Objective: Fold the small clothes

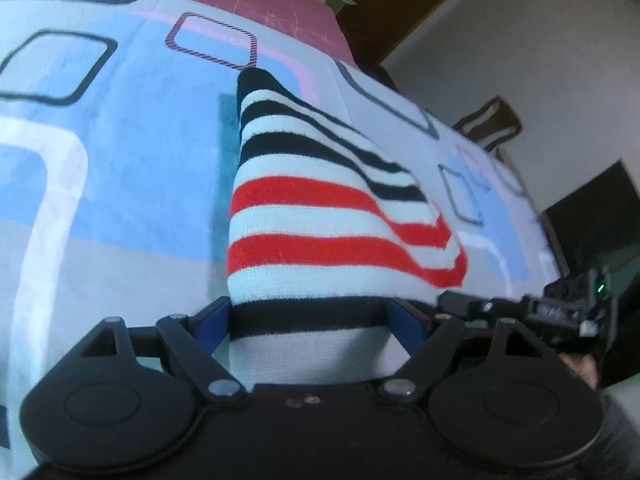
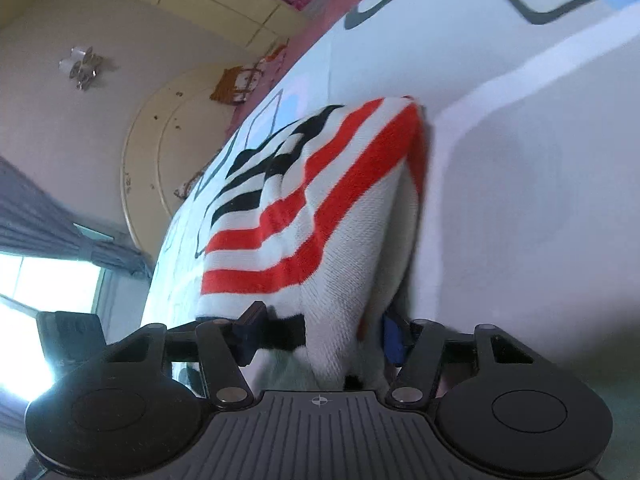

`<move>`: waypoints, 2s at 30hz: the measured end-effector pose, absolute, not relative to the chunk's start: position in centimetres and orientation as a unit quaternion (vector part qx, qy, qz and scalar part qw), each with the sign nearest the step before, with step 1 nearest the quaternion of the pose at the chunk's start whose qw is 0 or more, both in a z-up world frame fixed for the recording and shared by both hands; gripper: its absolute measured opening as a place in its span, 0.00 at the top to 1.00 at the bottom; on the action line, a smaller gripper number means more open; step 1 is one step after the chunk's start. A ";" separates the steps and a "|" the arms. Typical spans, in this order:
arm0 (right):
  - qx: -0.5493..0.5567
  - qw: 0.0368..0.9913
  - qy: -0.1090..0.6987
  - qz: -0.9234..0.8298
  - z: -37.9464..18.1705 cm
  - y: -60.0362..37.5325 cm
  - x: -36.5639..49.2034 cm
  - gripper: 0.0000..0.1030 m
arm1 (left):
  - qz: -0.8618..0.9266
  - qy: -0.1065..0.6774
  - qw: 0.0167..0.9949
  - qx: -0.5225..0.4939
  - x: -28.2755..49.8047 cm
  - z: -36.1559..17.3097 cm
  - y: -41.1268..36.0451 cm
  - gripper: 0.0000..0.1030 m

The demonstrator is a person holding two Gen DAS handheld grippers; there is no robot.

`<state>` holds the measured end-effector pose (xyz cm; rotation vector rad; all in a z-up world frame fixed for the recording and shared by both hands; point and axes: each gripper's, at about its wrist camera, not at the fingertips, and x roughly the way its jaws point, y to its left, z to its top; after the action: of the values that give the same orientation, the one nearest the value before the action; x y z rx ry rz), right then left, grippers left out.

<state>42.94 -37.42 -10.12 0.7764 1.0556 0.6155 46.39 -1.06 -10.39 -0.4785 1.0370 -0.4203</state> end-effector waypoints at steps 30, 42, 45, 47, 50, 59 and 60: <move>0.156 0.862 0.433 0.212 -5.4 -30.3 39.9 0.68 | -0.226 0.436 0.864 -0.114 45.2 -8.8 -4.6 0.49; 0.076 0.896 0.392 0.196 -0.1 -22.9 36.8 0.68 | -0.272 0.389 0.868 -0.143 43.2 -5.9 1.5 0.50; 0.061 0.899 0.384 0.201 0.9 -20.4 36.5 0.68 | -0.269 0.381 0.872 -0.147 42.6 -5.3 3.9 0.50; 0.056 0.900 0.381 0.207 1.2 -18.4 36.5 0.68 | -0.264 0.378 0.874 -0.150 42.2 -4.9 5.4 0.50; 0.050 0.899 0.377 0.218 1.5 -15.5 36.5 0.68 | -0.257 0.374 0.878 -0.151 41.5 -4.5 8.1 0.50; 0.044 0.890 0.380 0.251 0.4 -6.0 37.4 0.68 | -0.224 0.379 0.884 -0.156 40.4 -4.7 16.0 0.50; 0.044 0.888 0.382 0.253 0.0 -4.9 37.5 0.68 | -0.221 0.380 0.884 -0.157 40.1 -4.9 16.8 0.50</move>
<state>37.50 -4.94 0.00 0.0918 0.7944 0.5253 40.14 16.83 -4.91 -0.3271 0.7918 -0.4608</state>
